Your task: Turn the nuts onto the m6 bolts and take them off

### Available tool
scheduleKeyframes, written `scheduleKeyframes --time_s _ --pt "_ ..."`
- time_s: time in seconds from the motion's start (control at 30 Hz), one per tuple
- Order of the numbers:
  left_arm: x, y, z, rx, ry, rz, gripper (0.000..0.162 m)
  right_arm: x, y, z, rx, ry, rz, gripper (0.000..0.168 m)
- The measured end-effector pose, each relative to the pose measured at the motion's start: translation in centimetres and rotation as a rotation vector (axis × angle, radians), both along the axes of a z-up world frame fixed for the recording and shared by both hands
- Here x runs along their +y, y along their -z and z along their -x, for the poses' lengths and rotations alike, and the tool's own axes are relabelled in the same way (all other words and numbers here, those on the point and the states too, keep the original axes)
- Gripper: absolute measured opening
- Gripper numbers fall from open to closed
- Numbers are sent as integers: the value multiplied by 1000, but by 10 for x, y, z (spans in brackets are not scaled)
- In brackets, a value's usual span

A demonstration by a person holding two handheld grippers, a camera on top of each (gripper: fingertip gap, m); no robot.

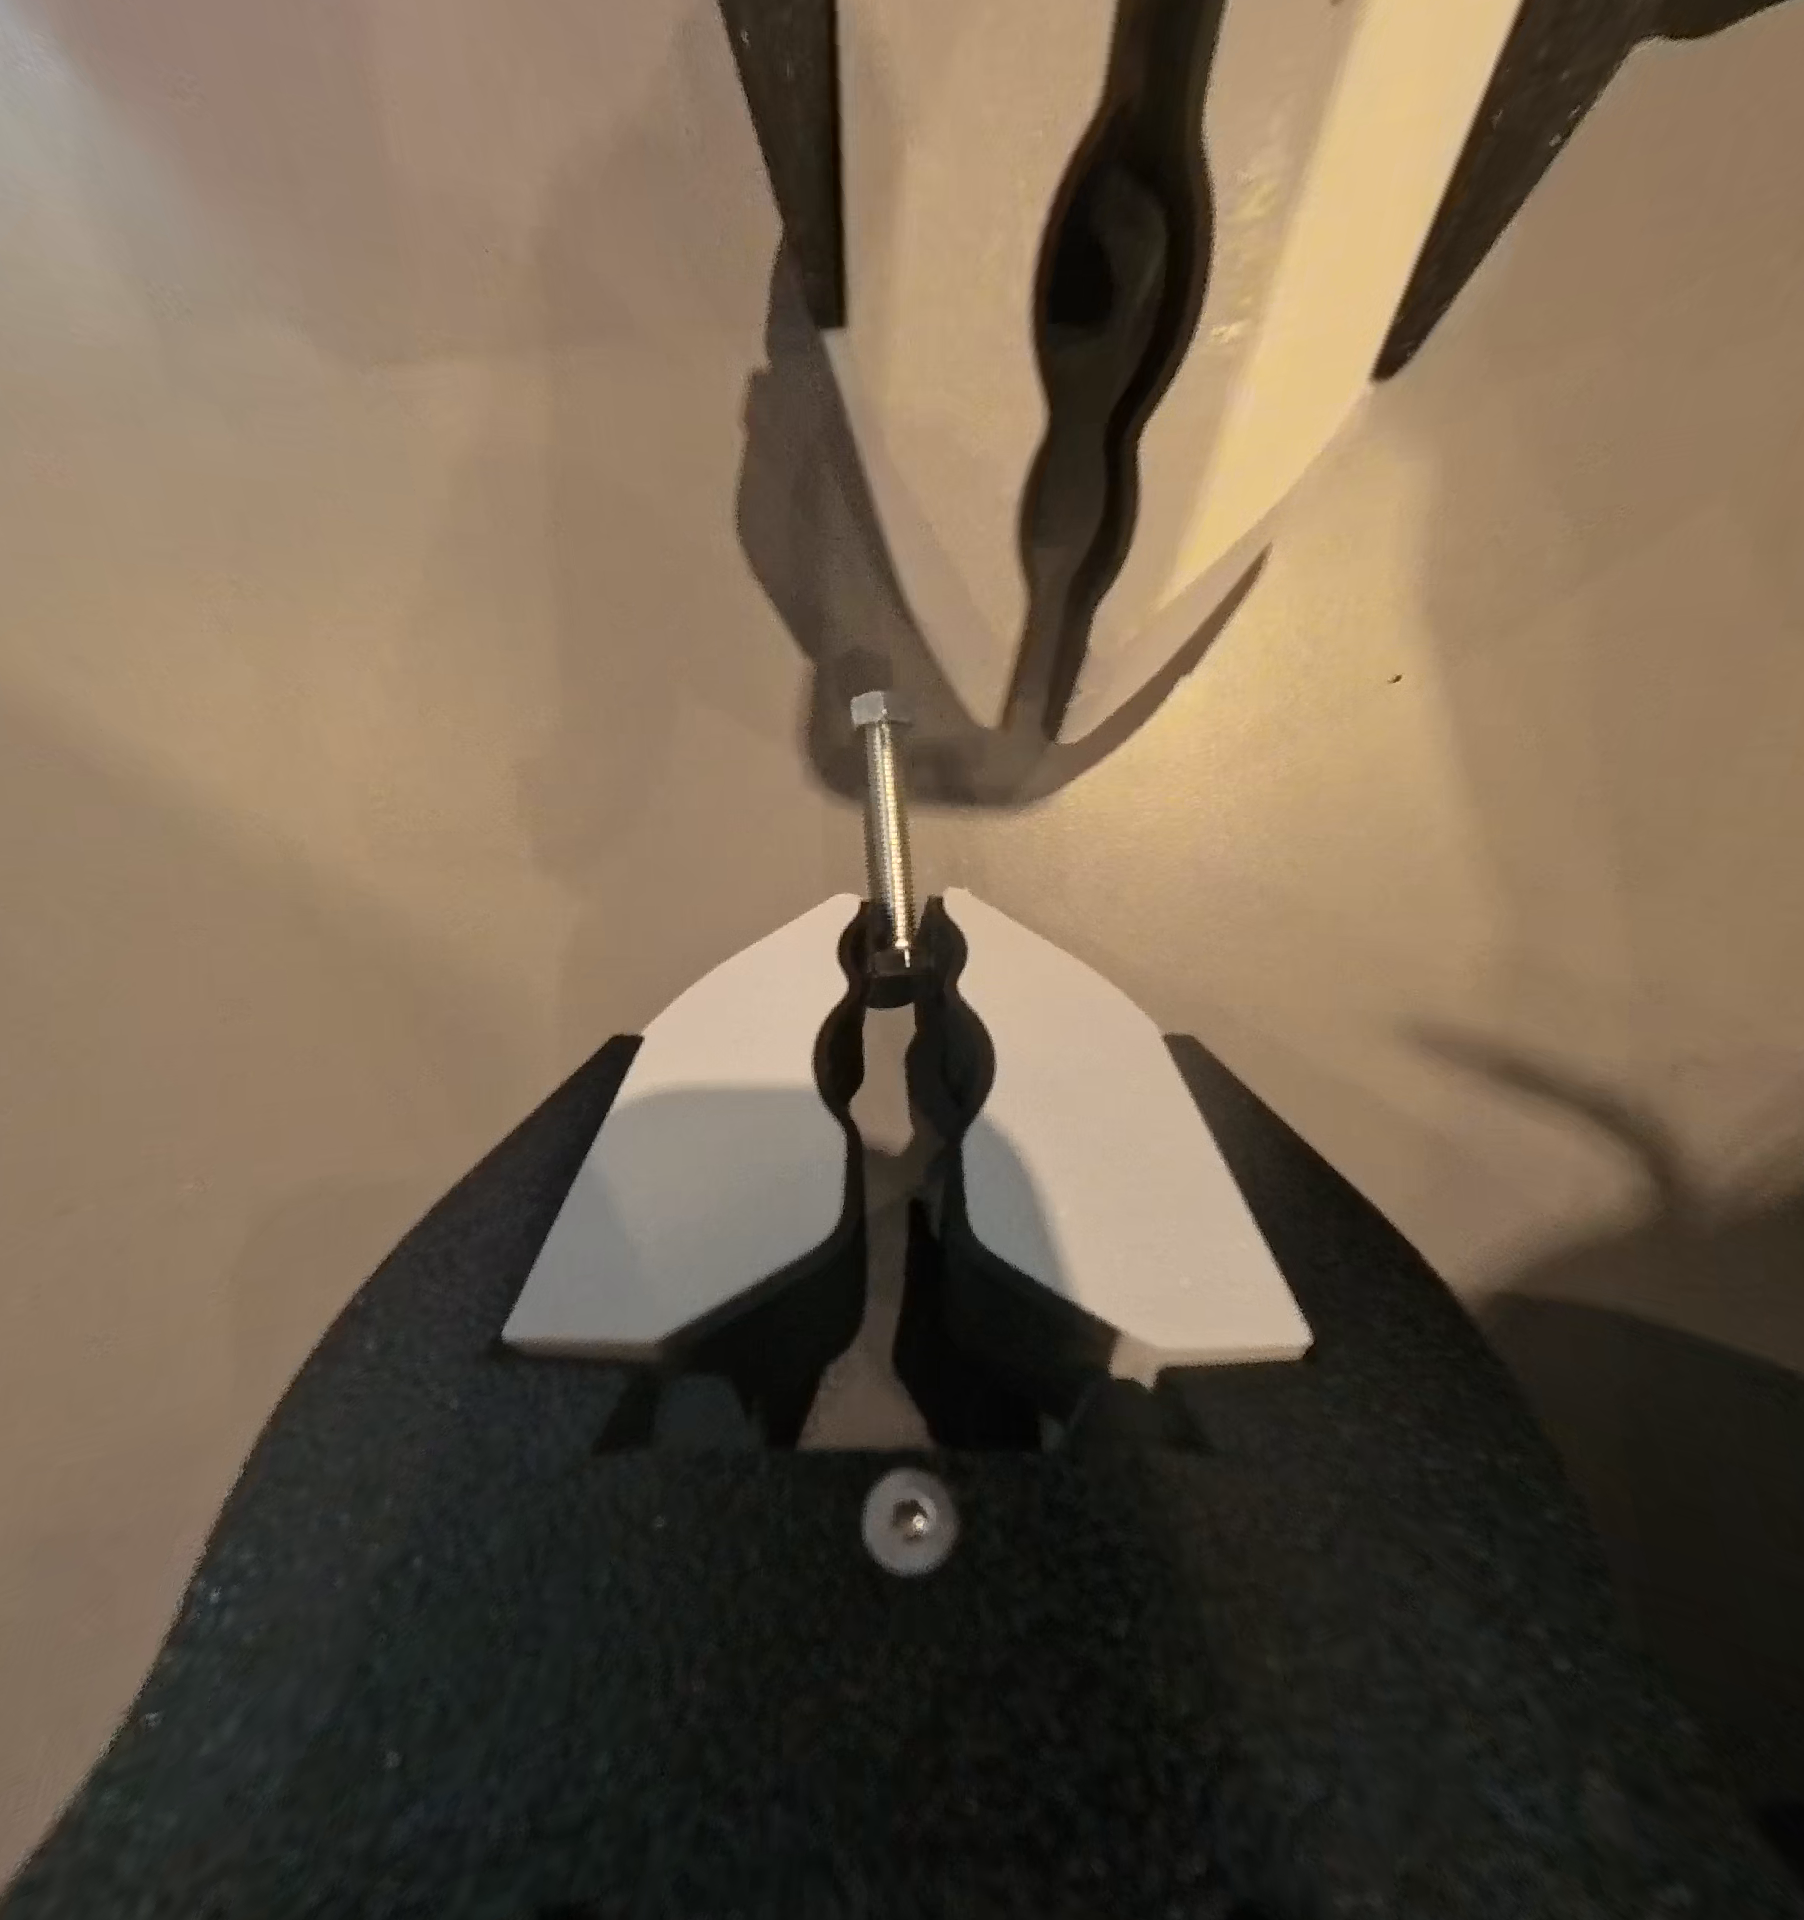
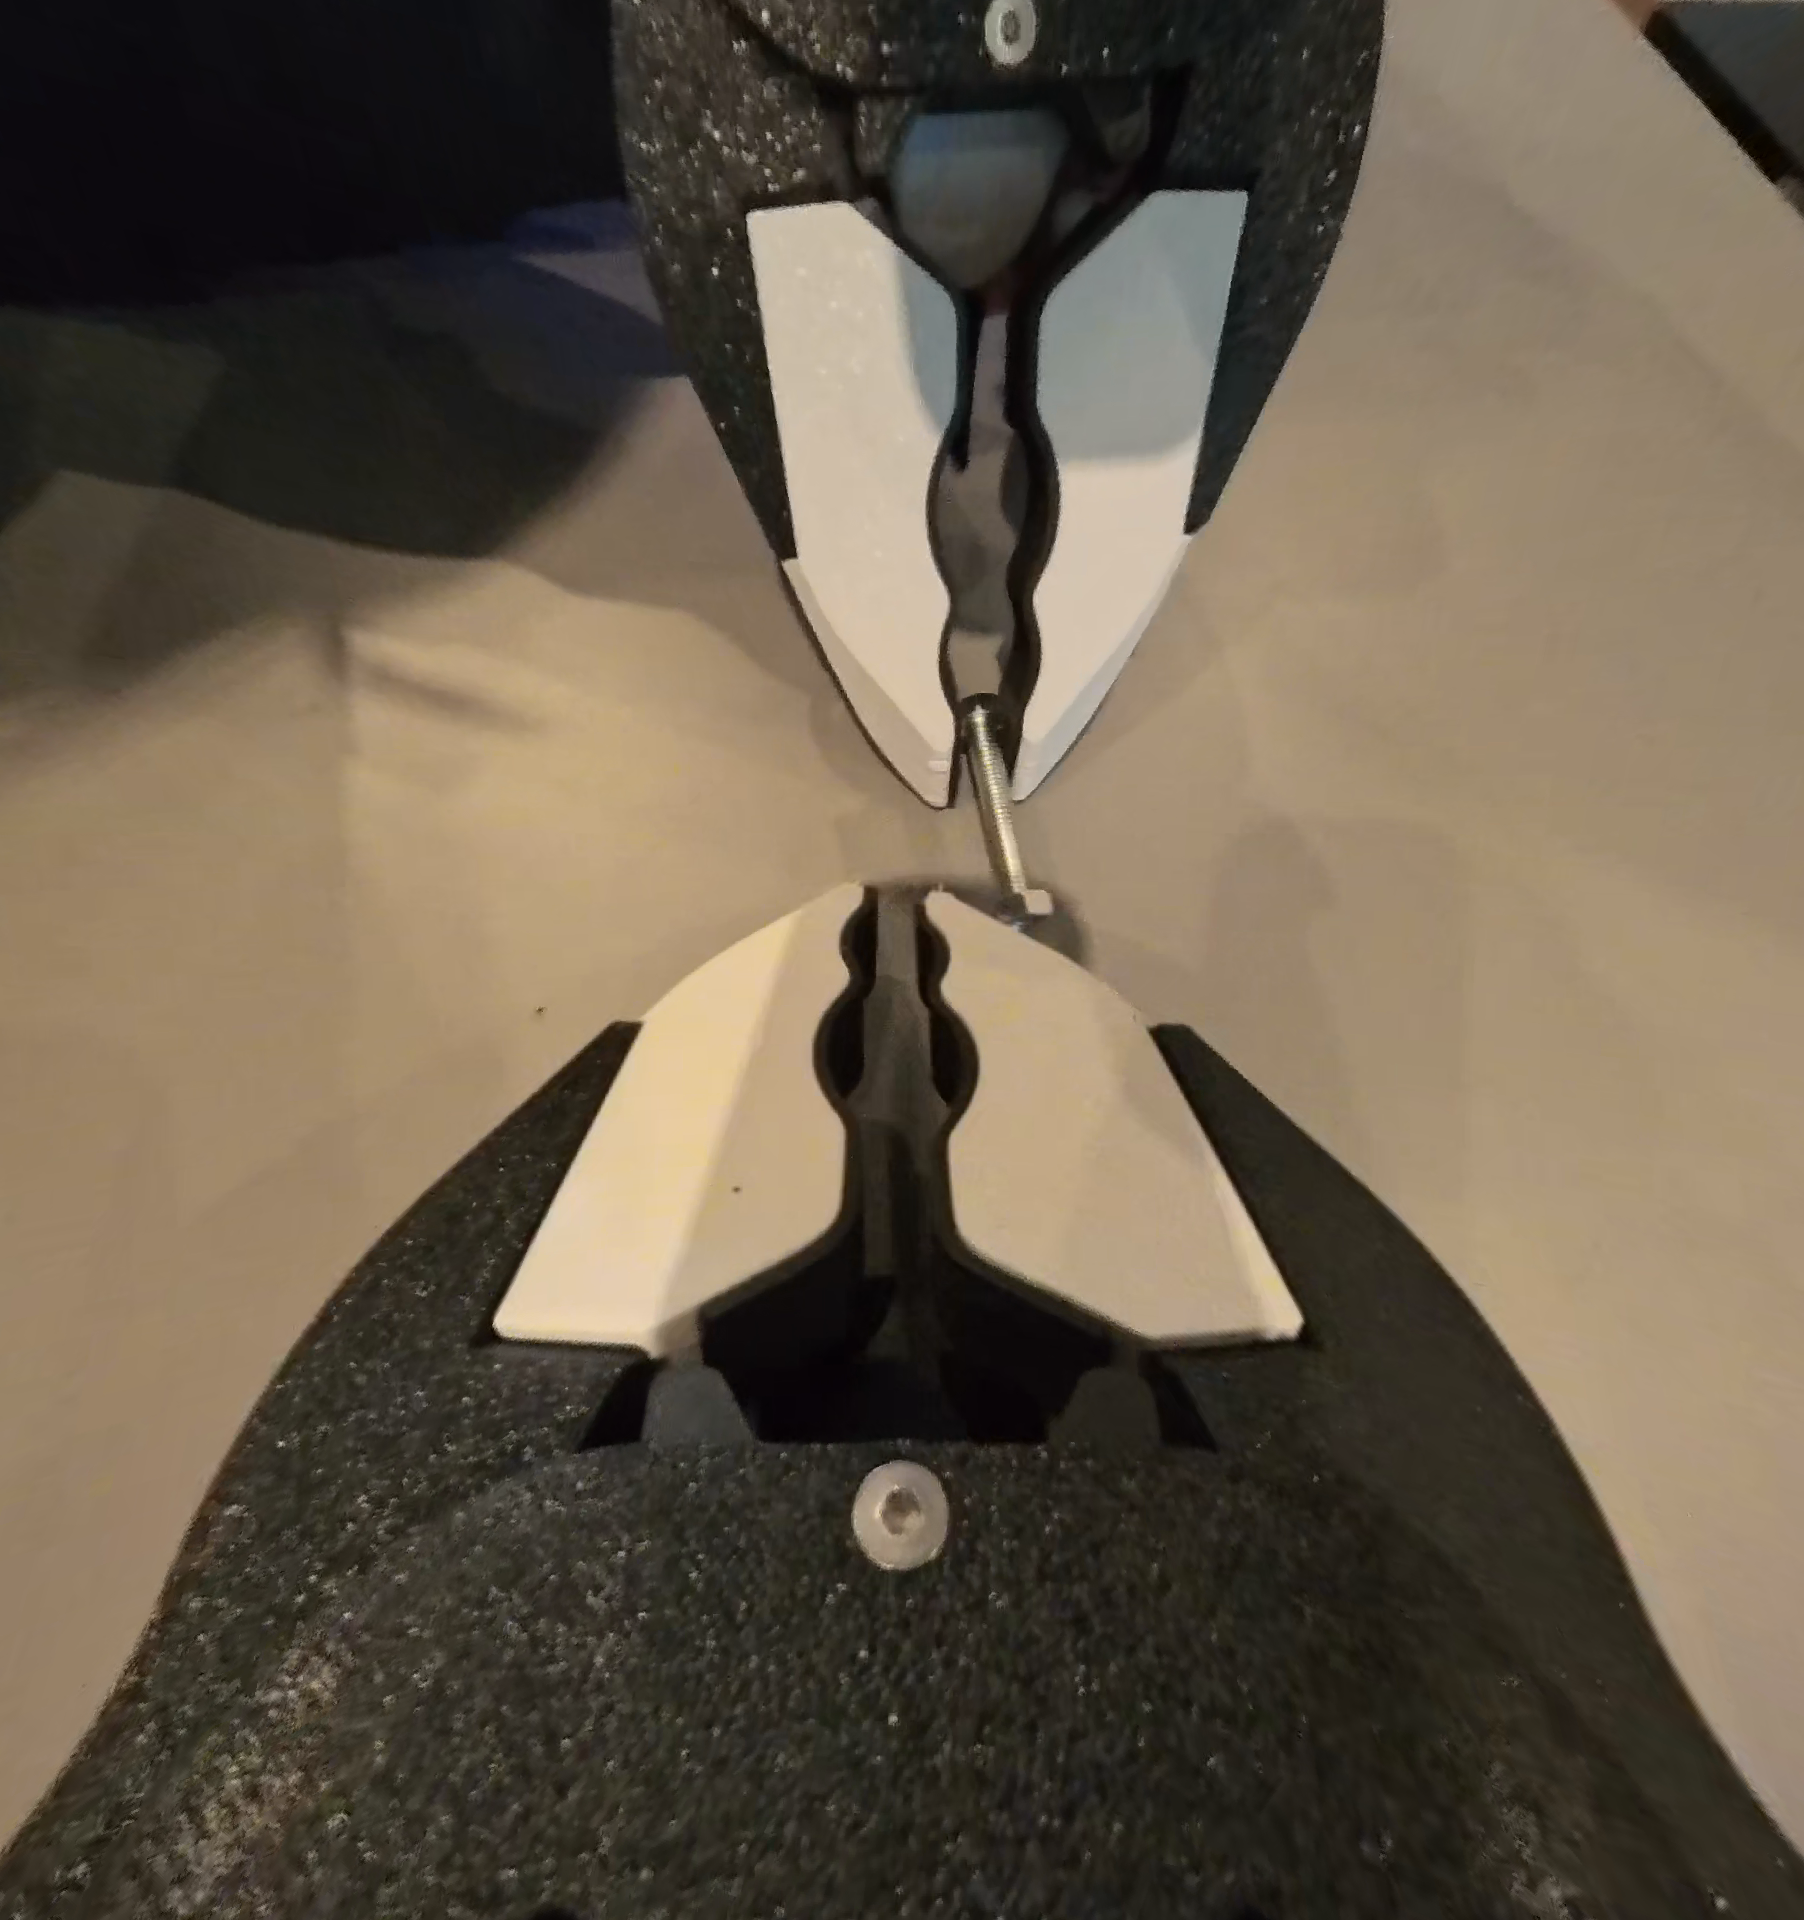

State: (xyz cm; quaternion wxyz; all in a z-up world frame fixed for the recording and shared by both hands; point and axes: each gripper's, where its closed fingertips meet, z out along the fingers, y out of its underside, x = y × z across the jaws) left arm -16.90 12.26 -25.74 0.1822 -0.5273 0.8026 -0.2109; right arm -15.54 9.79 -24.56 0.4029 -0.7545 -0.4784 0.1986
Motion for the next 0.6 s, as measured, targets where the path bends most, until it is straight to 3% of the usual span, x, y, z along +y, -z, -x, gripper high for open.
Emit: scheduleKeyframes --time_s 0.33,0.4,0.43,0.47,0.53,0.6 --pt "0 0 0 1 1 -5 10 12 -6 -4 -18 65 -98 31" --pt "0 0 0 1 1 -4 10 8 -3 -3 -25 44 -74 26" --pt "0 0 0 1 0 -4 10 3 -2 0 -15 10 -46 11" --pt "0 0 0 1 0 -3 10 0 -3 1 2 -5 -29 7" --pt "0 0 0 1 0 -2 10 4 -6 -1 2 16 -50 9" --pt "0 0 0 2 0 -3 10 10 -10 -4 -3 51 -108 24"
